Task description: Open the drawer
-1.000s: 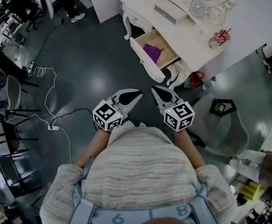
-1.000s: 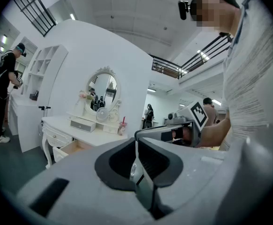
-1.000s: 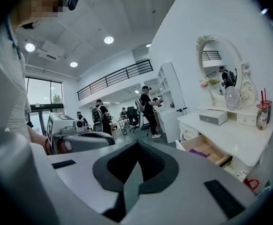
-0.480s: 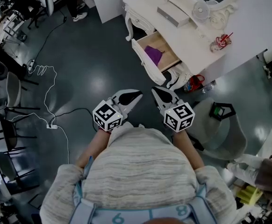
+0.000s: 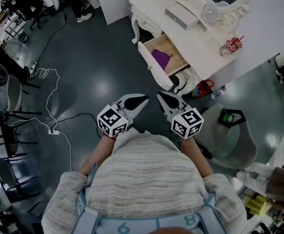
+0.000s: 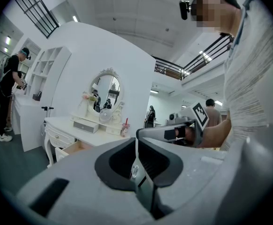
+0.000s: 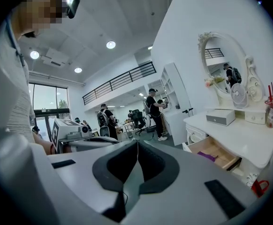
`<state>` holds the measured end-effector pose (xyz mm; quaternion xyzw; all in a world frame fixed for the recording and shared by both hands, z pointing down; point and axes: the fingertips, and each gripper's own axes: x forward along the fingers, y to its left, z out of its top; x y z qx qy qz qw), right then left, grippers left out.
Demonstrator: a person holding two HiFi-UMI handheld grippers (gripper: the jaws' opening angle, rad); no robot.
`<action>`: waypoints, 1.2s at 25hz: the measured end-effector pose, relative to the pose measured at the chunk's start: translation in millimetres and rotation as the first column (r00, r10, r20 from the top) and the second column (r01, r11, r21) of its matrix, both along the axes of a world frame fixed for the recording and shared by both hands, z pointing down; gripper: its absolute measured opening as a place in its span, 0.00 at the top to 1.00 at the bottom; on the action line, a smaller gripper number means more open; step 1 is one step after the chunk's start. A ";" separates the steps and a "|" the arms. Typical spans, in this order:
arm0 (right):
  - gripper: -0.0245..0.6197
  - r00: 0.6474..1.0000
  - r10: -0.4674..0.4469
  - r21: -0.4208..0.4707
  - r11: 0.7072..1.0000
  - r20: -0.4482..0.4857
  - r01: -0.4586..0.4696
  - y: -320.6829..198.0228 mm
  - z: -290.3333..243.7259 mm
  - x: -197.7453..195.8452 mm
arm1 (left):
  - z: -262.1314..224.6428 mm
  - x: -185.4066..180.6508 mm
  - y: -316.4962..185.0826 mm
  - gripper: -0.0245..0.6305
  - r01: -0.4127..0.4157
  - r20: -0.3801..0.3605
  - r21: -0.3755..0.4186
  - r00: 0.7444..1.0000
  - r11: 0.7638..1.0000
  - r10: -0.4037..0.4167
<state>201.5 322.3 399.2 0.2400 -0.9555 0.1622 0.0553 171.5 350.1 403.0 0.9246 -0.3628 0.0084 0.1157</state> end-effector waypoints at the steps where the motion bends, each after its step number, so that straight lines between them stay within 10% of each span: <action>1: 0.95 1.000 0.000 0.001 1.000 -0.002 0.000 -0.4 0.4 0.9 | 0.6 0.8 -0.7 0.92 0.000 0.000 0.000 1.000 1.000 0.000; 30: 0.95 1.000 -0.010 -0.003 1.000 -0.013 0.010 -33.2 3.1 -1.7 | 3.9 1.3 -38.4 0.92 -0.009 -0.002 -0.014 1.000 1.000 0.009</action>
